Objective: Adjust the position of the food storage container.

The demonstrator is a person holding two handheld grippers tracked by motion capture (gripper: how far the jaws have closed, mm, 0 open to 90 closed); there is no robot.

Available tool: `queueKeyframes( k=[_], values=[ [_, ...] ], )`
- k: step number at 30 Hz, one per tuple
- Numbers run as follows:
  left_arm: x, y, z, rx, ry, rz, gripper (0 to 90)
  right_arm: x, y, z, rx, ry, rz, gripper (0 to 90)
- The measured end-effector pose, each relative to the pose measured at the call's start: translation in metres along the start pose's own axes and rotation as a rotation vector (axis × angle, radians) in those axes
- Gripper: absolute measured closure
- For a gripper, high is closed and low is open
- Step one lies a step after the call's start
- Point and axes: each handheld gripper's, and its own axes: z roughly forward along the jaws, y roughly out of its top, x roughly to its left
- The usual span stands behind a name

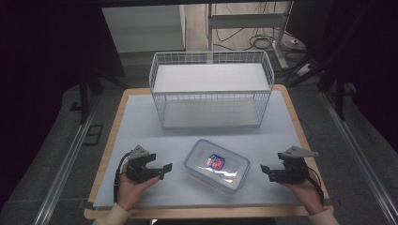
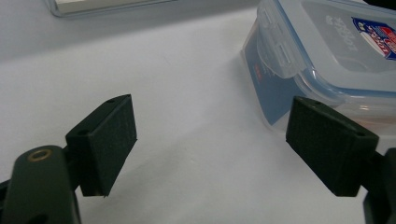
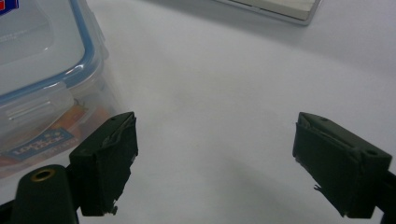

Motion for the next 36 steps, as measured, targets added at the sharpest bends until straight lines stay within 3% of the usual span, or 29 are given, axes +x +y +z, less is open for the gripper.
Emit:
queueKeyframes(
  k=[6,10,15,20,24,28,31,36],
  values=[
    [-0.002,0.001,0.004,0.018,-0.011,0.0,15.6,-0.002,-0.001,-0.001,0.015,0.009,0.022,14.4],
    [0.001,0.003,0.002,-0.002,-0.021,-0.035,15.5,0.003,0.006,-0.004,-0.002,0.009,0.013,14.9],
    [0.002,0.002,0.0,-0.003,-0.019,-0.032,15.3,0.012,0.013,-0.005,0.003,0.039,0.013,16.1],
    [0.002,0.001,0.001,0.007,-0.019,-0.03,15.7,0.021,0.024,-0.01,-0.041,0.067,0.0,19.4],
    [0.0,0.001,0.003,0.013,-0.022,-0.027,15.9,0.031,0.032,-0.017,-0.075,0.114,-0.011,35.8],
    [-0.001,0.001,0.003,0.015,-0.024,-0.022,16.5,0.038,0.037,-0.02,-0.097,0.221,-0.003,60.3],
    [-0.001,0.001,0.003,0.016,-0.022,-0.023,16.5,0.045,0.038,-0.022,-0.089,0.25,-0.032,75.8],
    [0.0,0.0,0.004,0.023,-0.021,-0.028,16.5,0.065,0.042,-0.022,-0.072,0.313,-0.09,86.7]
  ],
)
